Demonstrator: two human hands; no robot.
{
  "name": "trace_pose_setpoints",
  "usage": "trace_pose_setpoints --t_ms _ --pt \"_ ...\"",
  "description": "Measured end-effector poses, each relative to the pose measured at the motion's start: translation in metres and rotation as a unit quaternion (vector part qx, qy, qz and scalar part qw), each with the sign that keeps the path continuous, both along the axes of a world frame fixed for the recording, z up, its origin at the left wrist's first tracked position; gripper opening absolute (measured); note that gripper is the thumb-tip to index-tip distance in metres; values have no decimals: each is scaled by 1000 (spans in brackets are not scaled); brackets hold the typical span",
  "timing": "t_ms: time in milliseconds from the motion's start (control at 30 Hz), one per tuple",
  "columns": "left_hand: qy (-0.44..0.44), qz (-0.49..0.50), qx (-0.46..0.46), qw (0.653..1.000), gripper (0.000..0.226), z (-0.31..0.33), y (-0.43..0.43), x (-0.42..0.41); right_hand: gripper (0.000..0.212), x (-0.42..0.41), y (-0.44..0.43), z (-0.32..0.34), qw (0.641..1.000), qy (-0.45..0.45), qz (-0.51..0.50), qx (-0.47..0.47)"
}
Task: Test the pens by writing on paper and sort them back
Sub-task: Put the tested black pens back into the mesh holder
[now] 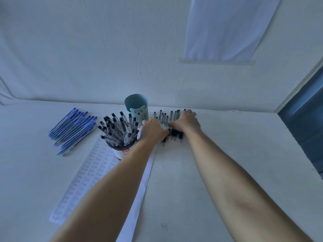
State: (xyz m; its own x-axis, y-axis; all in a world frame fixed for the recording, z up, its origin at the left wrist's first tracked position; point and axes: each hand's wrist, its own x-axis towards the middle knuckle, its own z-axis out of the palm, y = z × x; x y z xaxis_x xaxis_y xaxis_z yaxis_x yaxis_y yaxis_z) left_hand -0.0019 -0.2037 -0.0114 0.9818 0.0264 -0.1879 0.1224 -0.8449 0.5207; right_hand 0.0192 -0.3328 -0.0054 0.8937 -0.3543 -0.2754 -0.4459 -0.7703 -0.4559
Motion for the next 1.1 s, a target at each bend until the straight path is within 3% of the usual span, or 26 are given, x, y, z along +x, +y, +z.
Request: trace_pose_setpoints --t_ms 100,267,600,867,1100 --pt "6 -6 -2 1000 48 3 1 -4 89 1 2 -1 1000 8 9 -17" --pt "5 -20 -14 1000 24 6 -1 -8 72 -5 2 -6 998 5 30 -61" --pt "8 -64 34 997 25 12 -7 -12 42 -34 -14 -9 986 -1 76 -151" --pt "15 -68 43 997 5 17 -12 -24 30 -65 -21 2 997 -17 50 -49" --pt "49 11 -78 996 37 20 -9 -37 31 -85 -19 -2 996 -71 -16 53"
